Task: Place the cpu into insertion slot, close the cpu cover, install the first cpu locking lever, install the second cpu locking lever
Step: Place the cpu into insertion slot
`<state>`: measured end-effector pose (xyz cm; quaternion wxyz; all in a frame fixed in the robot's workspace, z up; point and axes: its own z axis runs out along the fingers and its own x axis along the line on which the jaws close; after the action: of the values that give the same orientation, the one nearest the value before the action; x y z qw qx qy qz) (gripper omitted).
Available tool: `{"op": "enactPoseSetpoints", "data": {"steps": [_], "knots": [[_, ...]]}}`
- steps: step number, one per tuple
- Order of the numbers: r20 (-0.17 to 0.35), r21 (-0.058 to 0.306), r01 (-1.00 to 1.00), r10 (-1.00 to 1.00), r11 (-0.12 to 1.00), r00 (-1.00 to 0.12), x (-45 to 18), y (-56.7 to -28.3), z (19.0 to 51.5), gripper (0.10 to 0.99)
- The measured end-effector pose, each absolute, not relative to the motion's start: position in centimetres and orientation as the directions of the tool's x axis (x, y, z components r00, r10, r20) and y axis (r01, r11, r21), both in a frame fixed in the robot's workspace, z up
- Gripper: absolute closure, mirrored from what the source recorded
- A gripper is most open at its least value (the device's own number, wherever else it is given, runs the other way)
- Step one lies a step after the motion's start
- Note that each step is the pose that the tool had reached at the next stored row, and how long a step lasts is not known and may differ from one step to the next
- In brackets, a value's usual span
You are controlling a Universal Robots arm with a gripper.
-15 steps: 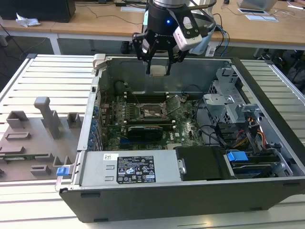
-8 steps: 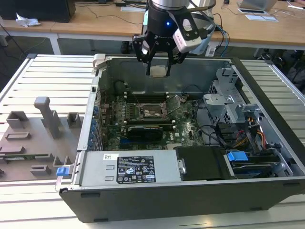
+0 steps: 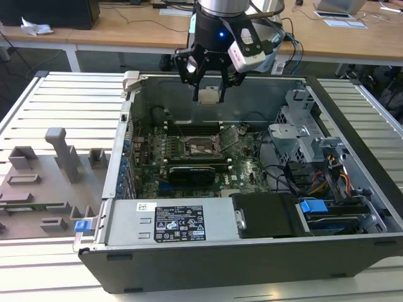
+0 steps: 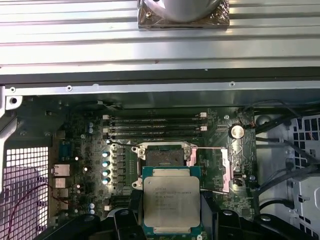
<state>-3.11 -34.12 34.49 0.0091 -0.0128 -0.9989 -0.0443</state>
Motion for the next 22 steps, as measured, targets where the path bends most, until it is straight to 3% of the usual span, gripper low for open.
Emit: {"op": "enactPoseSetpoints", "data": {"steps": [22], "knots": [[0.019, 0.088, 0.026, 0.025, 0.996, -1.000, -3.1, -34.1, 32.5, 0.545]]}}
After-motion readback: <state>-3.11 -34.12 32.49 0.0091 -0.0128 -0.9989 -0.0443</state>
